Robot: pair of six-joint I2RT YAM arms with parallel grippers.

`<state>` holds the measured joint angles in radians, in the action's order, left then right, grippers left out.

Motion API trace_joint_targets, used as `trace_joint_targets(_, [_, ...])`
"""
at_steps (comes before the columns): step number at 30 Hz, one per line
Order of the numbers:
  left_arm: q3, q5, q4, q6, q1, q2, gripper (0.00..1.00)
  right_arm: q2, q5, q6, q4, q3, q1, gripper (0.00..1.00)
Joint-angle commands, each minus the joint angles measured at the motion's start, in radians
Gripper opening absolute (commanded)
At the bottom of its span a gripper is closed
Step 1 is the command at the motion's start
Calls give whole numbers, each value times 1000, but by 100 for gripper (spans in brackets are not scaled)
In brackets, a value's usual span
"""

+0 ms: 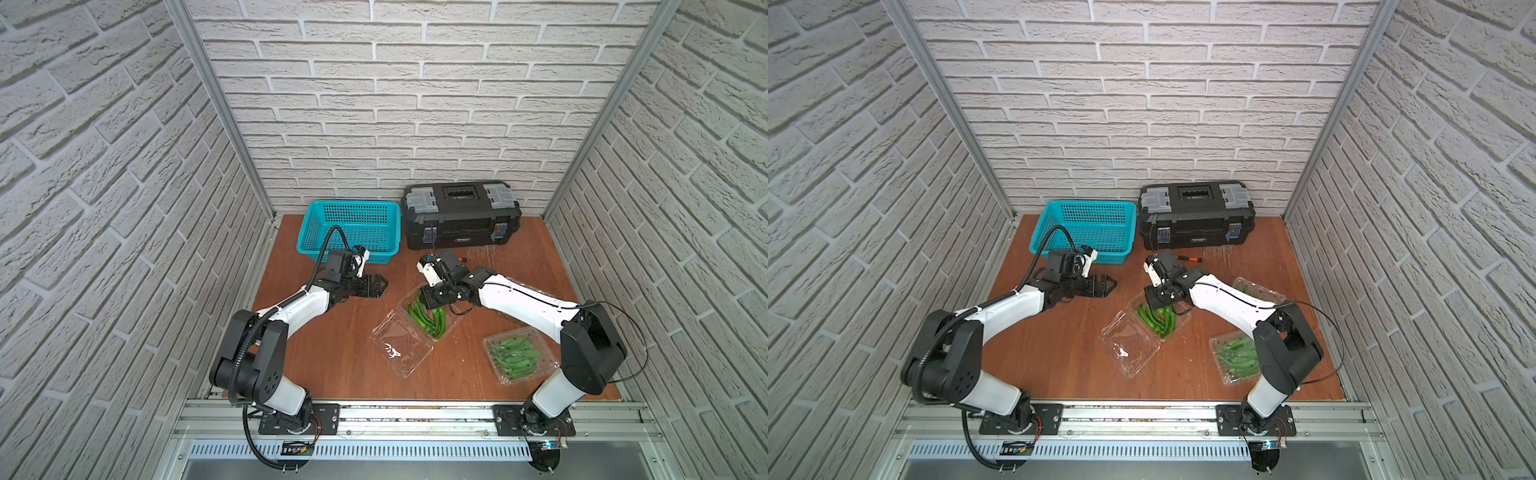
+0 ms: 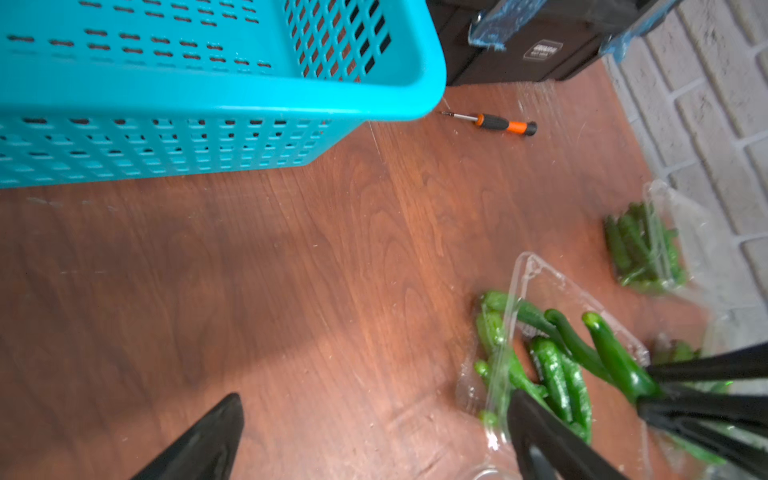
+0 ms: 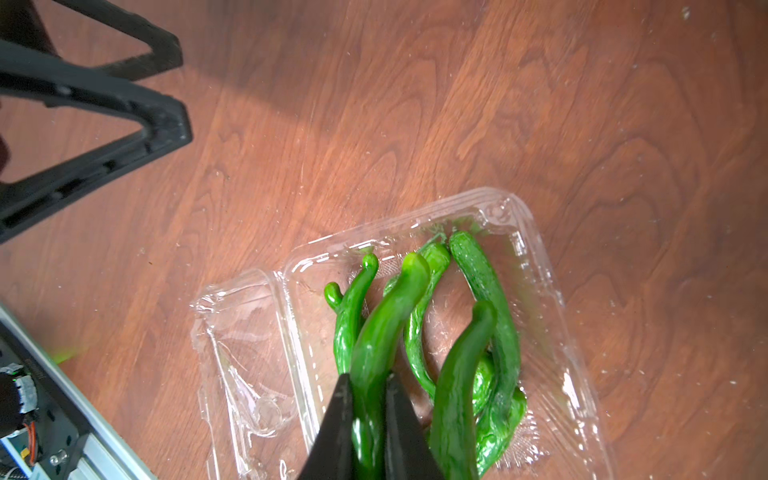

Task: Take small green peppers out of containers
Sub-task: Pick up the green pepper from the packing box, then place the green pepper in the basket.

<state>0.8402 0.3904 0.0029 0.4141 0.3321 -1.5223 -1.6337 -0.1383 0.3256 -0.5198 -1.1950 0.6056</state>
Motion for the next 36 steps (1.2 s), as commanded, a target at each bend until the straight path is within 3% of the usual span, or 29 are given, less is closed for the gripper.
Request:
trace_joint_targets(1, [5,46,100,70,-6,-14,98,65,0,-2,-24,-53,-4,9])
trace_joint_targets(6, [-16,57,103,91,-17,-7,98,72,-3,-16,-9,-155,-10,9])
trace_joint_targets(9, [-39,45,104,98,-21,-2,98,-7,-41,-33,20,-272,-21,9])
trace_joint_targets(14, [-67,7,84,101,-21,30,98,-235,-134,-35,89,-530,-43,9])
trace_joint_targets(20, [-100,-35,72,112,-25,91,98,-586,-231,79,280,-845,-67,12])
trace_joint_targets(26, [-130,-73,89,167,-51,168,98,-871,-235,139,197,-1185,-60,30])
trace_joint_targets(30, [-138,-95,91,187,-70,216,98,-884,-224,142,172,-1158,-55,33])
trace_joint_targets(36, [-121,-101,58,164,-76,244,98,-728,-145,90,219,-885,-31,32])
